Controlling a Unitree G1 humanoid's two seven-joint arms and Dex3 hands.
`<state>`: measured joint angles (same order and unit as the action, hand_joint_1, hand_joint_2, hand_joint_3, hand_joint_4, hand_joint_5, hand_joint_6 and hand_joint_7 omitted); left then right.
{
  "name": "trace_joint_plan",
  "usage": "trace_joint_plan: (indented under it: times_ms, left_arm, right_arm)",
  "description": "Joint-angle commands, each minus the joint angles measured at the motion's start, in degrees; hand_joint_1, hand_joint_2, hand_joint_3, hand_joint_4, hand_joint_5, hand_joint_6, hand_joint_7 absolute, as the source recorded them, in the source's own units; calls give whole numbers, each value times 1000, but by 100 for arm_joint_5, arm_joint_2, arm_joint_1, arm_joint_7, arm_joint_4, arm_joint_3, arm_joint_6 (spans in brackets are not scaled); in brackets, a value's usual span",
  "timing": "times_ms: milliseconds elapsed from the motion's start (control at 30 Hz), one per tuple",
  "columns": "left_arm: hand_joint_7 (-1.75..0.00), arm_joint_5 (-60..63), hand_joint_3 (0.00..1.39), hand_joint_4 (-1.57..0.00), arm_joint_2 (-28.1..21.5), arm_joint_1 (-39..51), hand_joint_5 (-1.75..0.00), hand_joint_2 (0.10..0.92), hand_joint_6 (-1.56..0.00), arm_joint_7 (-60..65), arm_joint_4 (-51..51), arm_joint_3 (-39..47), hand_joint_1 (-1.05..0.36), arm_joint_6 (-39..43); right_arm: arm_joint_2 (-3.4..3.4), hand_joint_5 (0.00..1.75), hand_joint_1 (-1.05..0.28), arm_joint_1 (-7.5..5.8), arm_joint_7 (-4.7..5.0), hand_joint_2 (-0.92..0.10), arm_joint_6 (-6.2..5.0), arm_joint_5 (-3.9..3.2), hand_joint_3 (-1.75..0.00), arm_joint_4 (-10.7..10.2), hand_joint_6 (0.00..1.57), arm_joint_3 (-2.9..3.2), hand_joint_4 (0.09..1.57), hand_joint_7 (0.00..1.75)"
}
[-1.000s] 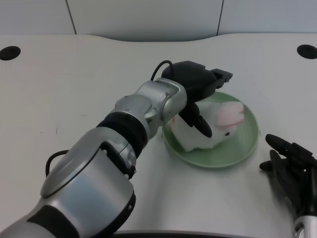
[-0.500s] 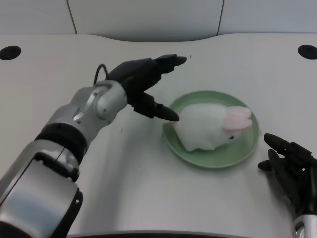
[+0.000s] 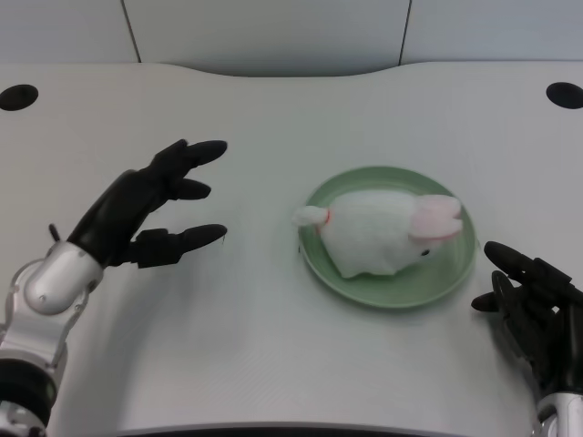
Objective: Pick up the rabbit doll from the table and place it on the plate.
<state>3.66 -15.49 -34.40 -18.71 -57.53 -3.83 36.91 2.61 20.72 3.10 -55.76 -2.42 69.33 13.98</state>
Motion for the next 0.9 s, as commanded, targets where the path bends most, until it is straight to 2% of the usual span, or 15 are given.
trace_joint_plan:
  times_ms: [33, 67, 100, 167, 233, 300, 367, 467, 533, 633, 800, 833, 867, 900]
  left_arm:
    - [-413, -625, 390, -153, -45, 514, -1164, 921, -224, -432, 592, 370, -775, -480]
    - [-485, -1001, 401, -319, -18, 804, -1311, 921, -379, -634, 895, 564, -729, -785]
    - [-511, -1422, 403, -378, 29, 1110, -1366, 921, -438, -780, 1291, 770, -716, -1282]
    - [-535, -2010, 381, -533, 94, 1615, -1343, 921, -597, -933, 2042, 1016, -724, -2134]
    - [-569, -2361, 421, -579, 141, 2044, -1352, 921, -641, -944, 2719, 1158, -720, -2789]
    - [-635, -2539, 449, -582, 169, 2338, -1410, 921, -637, -873, 3241, 1239, -717, -3295]
    - [-851, -2675, 478, -561, 185, 2626, -1529, 921, -563, -761, 3715, 1326, -714, -3766]
    - [-994, -2888, 490, -570, 215, 2953, -1599, 921, -533, -647, 4183, 1499, -711, -4355]
    - [-1055, -2935, 500, -570, 209, 3079, -1630, 921, -515, -656, 4331, 1564, -712, -4520]
    - [-1137, -2935, 556, -593, 200, 3231, -1690, 921, -511, -609, 4480, 1631, -704, -4723]
    - [-1174, -2913, 628, -596, 222, 3349, -1731, 921, -521, -720, 4521, 1674, -685, -4720]
    - [-1175, -2911, 630, -595, 225, 3350, -1733, 921, -521, -721, 4524, 1677, -685, -4723]
    - [-1176, -2975, 631, -594, 303, 3304, -1735, 921, -521, -753, 4394, 1723, -685, -4652]
    - [-1413, -3037, 614, -642, 374, 3261, -1742, 921, -491, -772, 4303, 1764, -664, -4620]
  right_arm:
    - [-51, 1309, -329, -26, -21, -921, -42, -26, -242, -32, 992, -1, 680, 69]
    - [-64, 1305, -332, -21, -106, -921, -58, -58, -257, -29, 985, 4, 674, 67]
    - [-76, 1303, -336, -18, -137, -921, -58, -63, -262, -26, 982, 4, 671, 67]
    - [-88, 1291, -346, -17, -42, -921, -16, 1, -256, -41, 988, -19, 669, 72]
    - [-97, 1282, -340, -27, 29, -921, 16, 59, -252, -71, 990, -55, 666, 75]
    - [-111, 1281, -346, -37, 62, -921, 20, 94, -249, -86, 988, -83, 668, 76]
    - [-121, 1287, -348, -45, 82, -921, -5, 119, -243, -91, 987, -105, 677, 77]
    - [-172, 1293, -359, -53, 171, -921, -29, 219, -258, -72, 982, -164, 695, 78]
    - [-174, 1299, -361, -51, 212, -921, -13, 233, -265, -76, 984, -173, 709, 80]
    - [-198, 1296, -372, -64, 305, -921, -2, 321, -268, -124, 979, -220, 704, 80]
    - [-229, 1283, -358, -46, 336, -921, 13, 334, -251, -106, 976, -221, 683, 84]
    - [-229, 1283, -358, -46, 338, -921, 13, 335, -250, -106, 976, -223, 683, 84]
    - [-291, 1282, -357, -26, 196, -921, 55, 300, -249, -89, 976, -222, 682, 85]
    - [-347, 1273, -351, -9, 76, -921, 98, 275, -284, -84, 962, -224, 643, 82]
